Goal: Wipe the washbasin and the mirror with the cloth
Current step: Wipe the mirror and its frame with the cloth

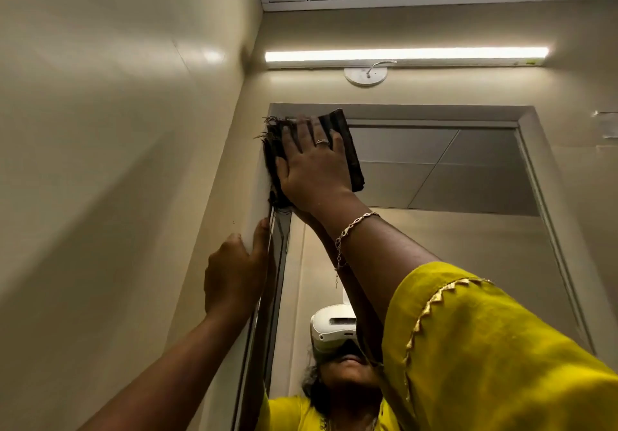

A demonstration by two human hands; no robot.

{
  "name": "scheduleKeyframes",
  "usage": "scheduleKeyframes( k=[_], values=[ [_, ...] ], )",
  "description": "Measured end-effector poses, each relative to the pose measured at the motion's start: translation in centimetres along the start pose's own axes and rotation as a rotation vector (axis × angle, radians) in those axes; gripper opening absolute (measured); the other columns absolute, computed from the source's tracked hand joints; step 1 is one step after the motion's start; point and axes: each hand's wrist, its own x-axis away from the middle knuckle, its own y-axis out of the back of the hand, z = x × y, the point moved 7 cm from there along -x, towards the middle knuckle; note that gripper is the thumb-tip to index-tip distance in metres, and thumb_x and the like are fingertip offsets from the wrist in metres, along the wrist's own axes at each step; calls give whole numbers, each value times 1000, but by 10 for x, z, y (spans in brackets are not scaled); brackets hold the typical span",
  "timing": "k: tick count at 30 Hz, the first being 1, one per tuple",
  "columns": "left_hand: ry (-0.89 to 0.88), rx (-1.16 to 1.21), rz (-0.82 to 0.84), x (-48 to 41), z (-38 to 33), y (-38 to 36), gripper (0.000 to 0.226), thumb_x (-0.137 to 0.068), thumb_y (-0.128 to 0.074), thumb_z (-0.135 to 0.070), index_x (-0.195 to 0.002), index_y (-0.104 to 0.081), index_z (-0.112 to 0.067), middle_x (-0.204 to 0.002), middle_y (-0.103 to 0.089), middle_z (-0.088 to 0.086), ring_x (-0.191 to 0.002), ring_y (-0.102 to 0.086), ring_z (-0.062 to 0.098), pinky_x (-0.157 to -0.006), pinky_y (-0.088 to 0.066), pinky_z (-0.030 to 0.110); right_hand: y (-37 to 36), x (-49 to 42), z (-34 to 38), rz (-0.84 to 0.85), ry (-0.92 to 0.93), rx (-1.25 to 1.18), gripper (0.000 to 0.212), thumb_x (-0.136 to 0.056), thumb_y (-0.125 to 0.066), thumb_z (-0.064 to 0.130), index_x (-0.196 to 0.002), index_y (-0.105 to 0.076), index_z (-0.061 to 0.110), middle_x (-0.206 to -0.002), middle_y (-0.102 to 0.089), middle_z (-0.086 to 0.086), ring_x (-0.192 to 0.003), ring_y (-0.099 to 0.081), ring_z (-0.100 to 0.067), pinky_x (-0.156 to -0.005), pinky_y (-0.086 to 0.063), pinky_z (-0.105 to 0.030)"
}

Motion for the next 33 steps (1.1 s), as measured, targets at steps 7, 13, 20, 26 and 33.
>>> scheduleKeyframes(
  k=[7, 13, 20, 26, 33],
  values=[
    [-8, -15, -1, 1, 0, 0, 45, -90, -35, -47, -58, -35, -16, -55, -39, 3, -47, -39, 15, -48, -26, 22, 1, 4, -5, -4, -8, -23, 55, -98, -22, 41, -148, -13, 19, -157, -6, -9, -144, -2, -28, -114, -1, -46],
    [-28, -7, -2, 2, -3, 1, 45, -90, -35, -48, -59, -36, -15, -55, -41, 4, -47, -41, 17, -46, -28, 23, 6, 19, -28, -16, -26, -31, 55, -98, -23, 42, -148, -15, 20, -157, -8, -8, -144, -3, -27, -115, -2, -45],
    [-52, -52, -15, 1, 0, 1, 52, -87, -32, -55, -63, -41, -10, -57, -43, 7, -50, -44, 22, -47, -31, 25, 14, 42, -81, -40, -88, -13, 55, -97, -26, 43, -147, -18, 21, -157, -12, -7, -144, -6, -26, -115, -5, -43],
    [-47, -74, -47, 1, -2, 3, 60, -84, -30, -58, -76, -49, -3, -66, -48, 14, -63, -49, 29, -58, -36, 34, 25, 65, -145, -56, -179, 46, 57, -94, -22, 46, -146, -20, 23, -156, -15, -6, -144, -9, -25, -114, -7, -43],
    [-33, -101, -47, 1, -1, 2, 60, -85, -32, -56, -68, -48, -1, -52, -36, 4, -51, -37, 21, -54, -32, 32, 37, 84, -199, -72, -240, 69, 65, -86, -17, 48, -145, -24, 25, -156, -18, -5, -143, -14, -26, -114, -10, -41]
  ],
)
